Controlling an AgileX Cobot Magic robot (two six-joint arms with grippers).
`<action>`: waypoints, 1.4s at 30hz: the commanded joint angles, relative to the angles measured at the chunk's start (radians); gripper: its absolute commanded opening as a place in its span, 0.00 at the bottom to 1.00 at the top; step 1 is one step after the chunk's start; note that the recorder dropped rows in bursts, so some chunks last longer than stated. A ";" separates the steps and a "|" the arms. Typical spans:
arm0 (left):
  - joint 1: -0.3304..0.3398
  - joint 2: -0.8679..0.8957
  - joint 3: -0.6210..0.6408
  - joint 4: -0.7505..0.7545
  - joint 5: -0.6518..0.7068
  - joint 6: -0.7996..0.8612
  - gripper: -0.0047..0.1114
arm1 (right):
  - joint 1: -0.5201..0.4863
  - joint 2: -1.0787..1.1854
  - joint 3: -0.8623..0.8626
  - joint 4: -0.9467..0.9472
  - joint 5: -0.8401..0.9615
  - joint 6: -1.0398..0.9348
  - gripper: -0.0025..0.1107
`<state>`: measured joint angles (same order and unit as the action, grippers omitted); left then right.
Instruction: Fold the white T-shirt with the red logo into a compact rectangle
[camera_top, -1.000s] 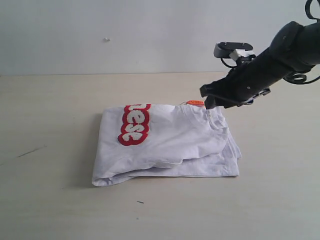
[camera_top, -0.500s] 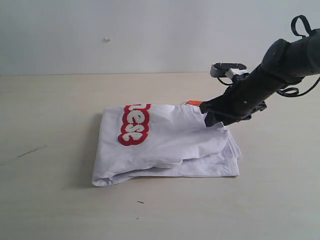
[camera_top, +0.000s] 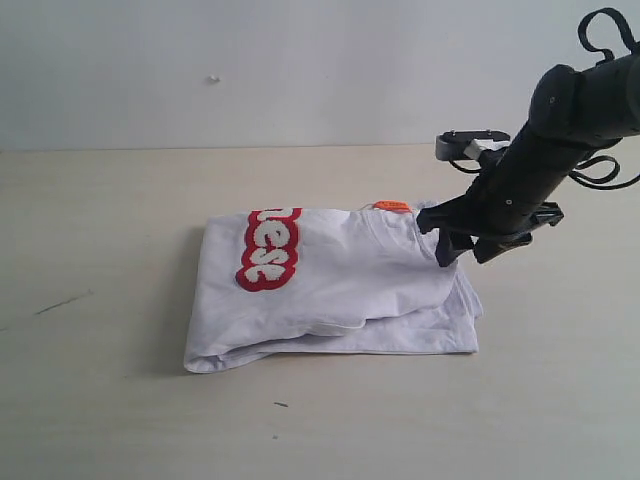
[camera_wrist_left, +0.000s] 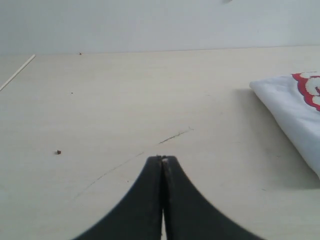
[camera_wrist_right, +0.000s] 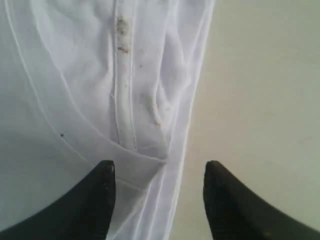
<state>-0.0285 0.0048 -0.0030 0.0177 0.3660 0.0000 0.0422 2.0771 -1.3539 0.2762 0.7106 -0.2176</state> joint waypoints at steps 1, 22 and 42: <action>0.001 -0.005 0.003 -0.007 -0.010 0.000 0.04 | -0.001 -0.004 -0.006 0.088 0.054 -0.051 0.49; 0.001 -0.005 0.003 -0.007 -0.010 0.000 0.04 | 0.005 0.053 0.023 0.349 0.062 -0.251 0.49; 0.001 -0.005 0.003 -0.007 -0.010 0.000 0.04 | 0.005 0.070 -0.027 0.321 -0.145 -0.277 0.49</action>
<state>-0.0285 0.0048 -0.0030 0.0177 0.3660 0.0000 0.0422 2.1349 -1.3768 0.5490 0.5789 -0.4508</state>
